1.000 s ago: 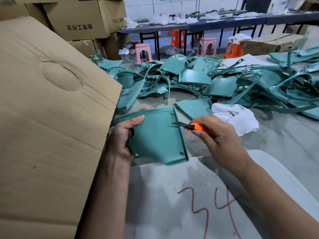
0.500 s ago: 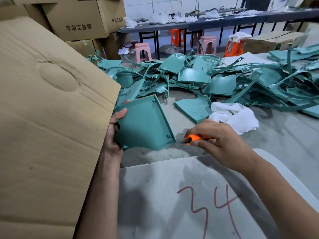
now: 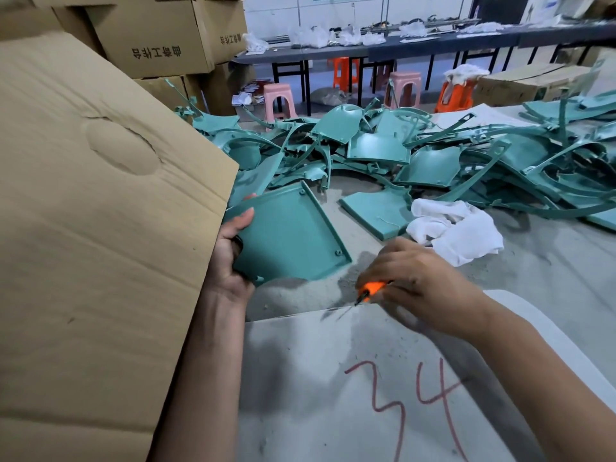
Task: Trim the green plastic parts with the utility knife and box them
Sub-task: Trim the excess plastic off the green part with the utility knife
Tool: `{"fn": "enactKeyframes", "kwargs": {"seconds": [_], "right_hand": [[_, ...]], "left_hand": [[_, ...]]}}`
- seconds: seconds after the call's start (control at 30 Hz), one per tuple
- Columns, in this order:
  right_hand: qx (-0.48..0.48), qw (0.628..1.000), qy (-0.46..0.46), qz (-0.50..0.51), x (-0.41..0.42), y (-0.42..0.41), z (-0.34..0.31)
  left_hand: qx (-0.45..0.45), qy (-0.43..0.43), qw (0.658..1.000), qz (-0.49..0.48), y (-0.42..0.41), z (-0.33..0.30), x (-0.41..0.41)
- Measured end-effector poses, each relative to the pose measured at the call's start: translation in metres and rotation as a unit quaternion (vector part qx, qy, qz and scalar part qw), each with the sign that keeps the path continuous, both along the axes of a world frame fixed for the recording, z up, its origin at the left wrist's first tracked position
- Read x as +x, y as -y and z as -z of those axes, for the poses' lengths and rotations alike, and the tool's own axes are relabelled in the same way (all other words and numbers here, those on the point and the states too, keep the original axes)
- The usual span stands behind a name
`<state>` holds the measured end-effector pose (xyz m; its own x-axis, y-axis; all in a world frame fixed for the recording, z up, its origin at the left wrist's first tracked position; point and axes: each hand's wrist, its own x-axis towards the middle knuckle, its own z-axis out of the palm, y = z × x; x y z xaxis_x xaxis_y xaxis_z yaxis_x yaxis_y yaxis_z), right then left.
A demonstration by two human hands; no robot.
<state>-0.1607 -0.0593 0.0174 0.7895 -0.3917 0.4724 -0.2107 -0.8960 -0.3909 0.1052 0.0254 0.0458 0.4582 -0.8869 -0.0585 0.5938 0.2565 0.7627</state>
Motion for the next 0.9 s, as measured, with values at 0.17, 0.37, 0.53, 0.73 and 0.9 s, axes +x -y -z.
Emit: {"fn": "enactKeyframes", "kwargs": {"seconds": [0.17,0.37,0.53,0.73,0.9], "right_hand": [[-0.025,0.989,0.129,0.068,0.002,-0.004,-0.001],[-0.041,0.925,0.250,0.285,0.009,-0.016,0.000],[-0.037,0.917,0.216,0.333,0.005,-0.013,-0.004],[-0.046,0.928,0.202,0.308,0.004,-0.012,-0.004],[-0.027,0.880,0.165,0.444,-0.009,-0.001,-0.002]], "left_hand": [[0.078,0.028,0.997,-0.003,0.004,0.007,-0.012],[0.125,0.049,0.987,0.093,0.022,0.018,-0.078],[0.025,0.178,0.982,0.060,0.026,0.022,-0.105],[0.001,0.237,0.971,-0.033,0.029,0.031,-0.109],[-0.008,0.255,0.967,-0.028,0.032,0.034,-0.106]]}}
